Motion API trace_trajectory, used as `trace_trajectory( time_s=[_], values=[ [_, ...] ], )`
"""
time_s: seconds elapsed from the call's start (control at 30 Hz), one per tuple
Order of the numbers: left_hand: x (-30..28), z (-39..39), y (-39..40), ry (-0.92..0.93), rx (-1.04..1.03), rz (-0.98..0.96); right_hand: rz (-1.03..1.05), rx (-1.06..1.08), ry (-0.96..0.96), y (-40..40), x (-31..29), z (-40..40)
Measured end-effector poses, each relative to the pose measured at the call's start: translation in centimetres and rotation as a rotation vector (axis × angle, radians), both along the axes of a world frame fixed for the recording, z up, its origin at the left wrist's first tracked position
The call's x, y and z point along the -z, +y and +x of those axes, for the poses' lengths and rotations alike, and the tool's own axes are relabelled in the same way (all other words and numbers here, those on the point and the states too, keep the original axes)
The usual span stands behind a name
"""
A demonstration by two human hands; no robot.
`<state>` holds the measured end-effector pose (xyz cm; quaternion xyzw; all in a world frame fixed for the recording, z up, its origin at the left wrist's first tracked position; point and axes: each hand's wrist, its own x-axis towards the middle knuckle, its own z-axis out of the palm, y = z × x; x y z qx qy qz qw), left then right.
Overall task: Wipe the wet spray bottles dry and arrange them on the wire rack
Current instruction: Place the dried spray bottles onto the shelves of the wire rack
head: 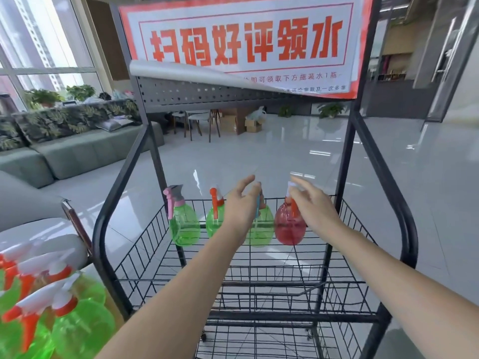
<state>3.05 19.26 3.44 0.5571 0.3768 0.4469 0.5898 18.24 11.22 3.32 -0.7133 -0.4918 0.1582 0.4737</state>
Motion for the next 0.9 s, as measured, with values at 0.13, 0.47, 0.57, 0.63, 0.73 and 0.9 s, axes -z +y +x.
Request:
trace_trajectory(
  time_s=[0.13, 0.47, 0.57, 0.63, 0.73, 0.9],
  values=[
    [0.0, -0.1, 0.1, 0.06, 0.009, 0.036, -0.016, -0.002, 0.019, -0.2, -0.1, 0.1],
    [0.0, -0.2, 0.1, 0.091, 0.013, 0.028, -0.085, -0.008, -0.004, -0.8, -1.0, 0.6],
    [0.2, 0.0, -0.1, 0.054, 0.004, 0.02, -0.081, -0.017, -0.006, -0.5, -1.0, 0.9],
    [0.3, 0.2, -0.3, 0.058, -0.016, 0.037, -0.088, -0.022, -0.008, -0.3, -1.0, 1.0],
    [0.5, 0.4, -0.3, 0.076, -0.035, 0.054, -0.102, -0.026, -0.03, -0.2, -1.0, 1.0],
    [0.9, 0.4, -0.2, 0.102, -0.052, 0.06, -0.122, -0.029, -0.021, -0.3, -1.0, 0.9]
  ],
)
